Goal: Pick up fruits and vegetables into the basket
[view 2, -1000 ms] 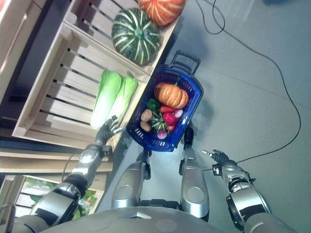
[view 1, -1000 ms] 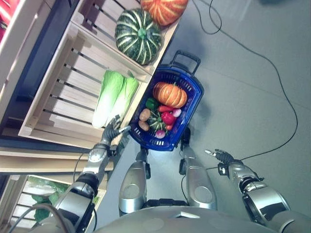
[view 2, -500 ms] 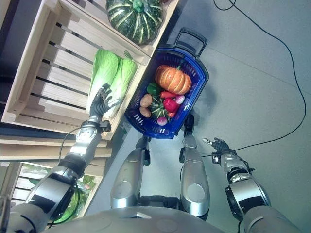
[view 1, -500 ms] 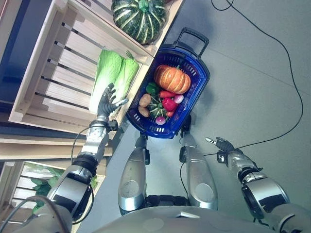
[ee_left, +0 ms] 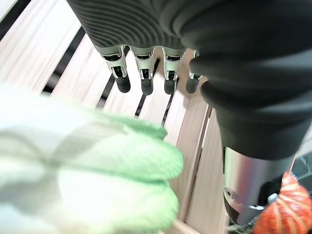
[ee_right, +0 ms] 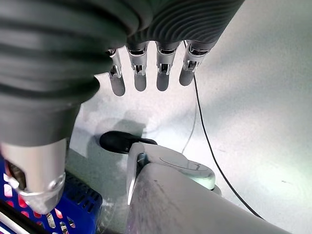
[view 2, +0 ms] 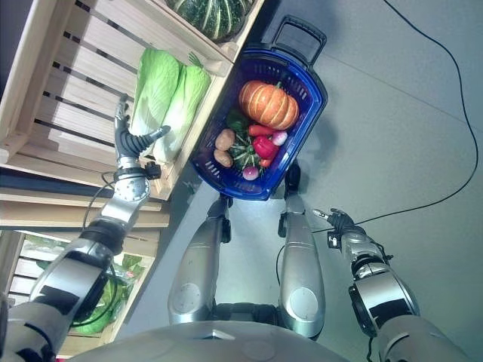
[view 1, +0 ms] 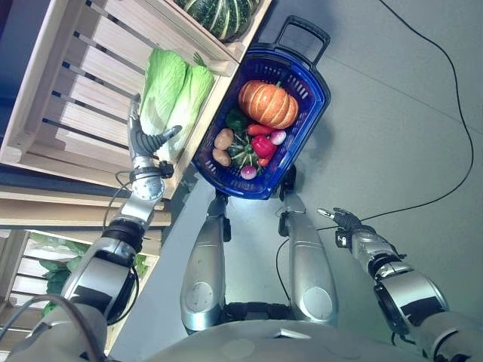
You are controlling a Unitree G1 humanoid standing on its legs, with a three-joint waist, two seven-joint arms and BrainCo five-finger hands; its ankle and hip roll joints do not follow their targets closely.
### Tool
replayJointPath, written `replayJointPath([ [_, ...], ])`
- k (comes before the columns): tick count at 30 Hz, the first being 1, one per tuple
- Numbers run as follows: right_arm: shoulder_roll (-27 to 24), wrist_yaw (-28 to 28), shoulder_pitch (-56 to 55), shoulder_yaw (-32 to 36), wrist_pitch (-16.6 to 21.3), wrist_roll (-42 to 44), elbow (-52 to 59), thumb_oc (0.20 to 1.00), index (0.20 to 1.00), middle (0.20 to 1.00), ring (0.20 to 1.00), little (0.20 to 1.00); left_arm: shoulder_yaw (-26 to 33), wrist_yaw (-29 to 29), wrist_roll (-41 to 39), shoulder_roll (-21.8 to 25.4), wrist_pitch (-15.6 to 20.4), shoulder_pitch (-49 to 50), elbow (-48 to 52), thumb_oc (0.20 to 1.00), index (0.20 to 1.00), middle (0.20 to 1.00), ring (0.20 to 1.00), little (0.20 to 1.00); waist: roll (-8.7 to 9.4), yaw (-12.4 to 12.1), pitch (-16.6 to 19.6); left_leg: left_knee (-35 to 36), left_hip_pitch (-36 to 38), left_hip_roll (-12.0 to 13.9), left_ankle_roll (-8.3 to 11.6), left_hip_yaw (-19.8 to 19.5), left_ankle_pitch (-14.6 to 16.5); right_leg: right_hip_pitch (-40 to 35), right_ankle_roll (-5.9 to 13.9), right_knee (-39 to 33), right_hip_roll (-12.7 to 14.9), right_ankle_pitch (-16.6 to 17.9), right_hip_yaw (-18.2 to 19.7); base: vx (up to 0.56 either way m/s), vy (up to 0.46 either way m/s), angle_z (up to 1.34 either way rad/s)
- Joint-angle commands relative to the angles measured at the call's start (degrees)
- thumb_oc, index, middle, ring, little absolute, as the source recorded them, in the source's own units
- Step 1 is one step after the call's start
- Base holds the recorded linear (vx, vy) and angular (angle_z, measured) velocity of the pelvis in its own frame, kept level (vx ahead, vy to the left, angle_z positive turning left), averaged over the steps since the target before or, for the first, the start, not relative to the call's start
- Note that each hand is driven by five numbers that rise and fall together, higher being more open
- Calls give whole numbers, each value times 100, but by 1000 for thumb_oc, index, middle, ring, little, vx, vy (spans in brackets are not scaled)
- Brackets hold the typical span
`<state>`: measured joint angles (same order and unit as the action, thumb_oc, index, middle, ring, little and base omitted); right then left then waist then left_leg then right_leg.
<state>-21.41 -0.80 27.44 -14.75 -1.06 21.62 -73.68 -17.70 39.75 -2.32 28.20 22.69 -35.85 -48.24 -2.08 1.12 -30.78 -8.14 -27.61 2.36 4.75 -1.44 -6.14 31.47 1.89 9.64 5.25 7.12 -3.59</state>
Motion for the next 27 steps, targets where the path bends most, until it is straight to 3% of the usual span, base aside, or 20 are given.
replayJointPath([
  [1,-132,30,-102,-328,-87,142,98,1000,1000,1000,1000,1000,320,476,513,409,-200,-404,-487,1000,1000,1000,1000,1000,179,114,99,-793,-532,-270,-223,116,550,207,75,955,-234,-849,148,7,4,4],
  [10,-91,-2,1,-460,-97,213,101,1000,1000,1000,1000,1000,227,874,775,500,-460,-728,-1031,1000,1000,1000,1000,1000,255,197,99,-855,-638,-254,-196,136,559,313,44,990,-301,-867,199,0,1,0],
  [19,-132,99,234,-588,-136,197,7,1000,1000,1000,1000,1000,22,293,618,481,-1245,-1113,-1964,1000,1000,1000,1000,1000,321,298,99,-905,-758,-222,-161,172,541,430,35,1038,-340,-877,227,0,6,-1],
  [27,-186,143,402,-694,-194,198,-28,1000,1000,1000,1000,1000,-88,-178,167,521,-1620,-1465,-2724,1000,1000,1000,1000,1000,375,389,99,-934,-848,-207,-141,206,512,515,42,1050,-364,-863,247,1,18,-5],
])
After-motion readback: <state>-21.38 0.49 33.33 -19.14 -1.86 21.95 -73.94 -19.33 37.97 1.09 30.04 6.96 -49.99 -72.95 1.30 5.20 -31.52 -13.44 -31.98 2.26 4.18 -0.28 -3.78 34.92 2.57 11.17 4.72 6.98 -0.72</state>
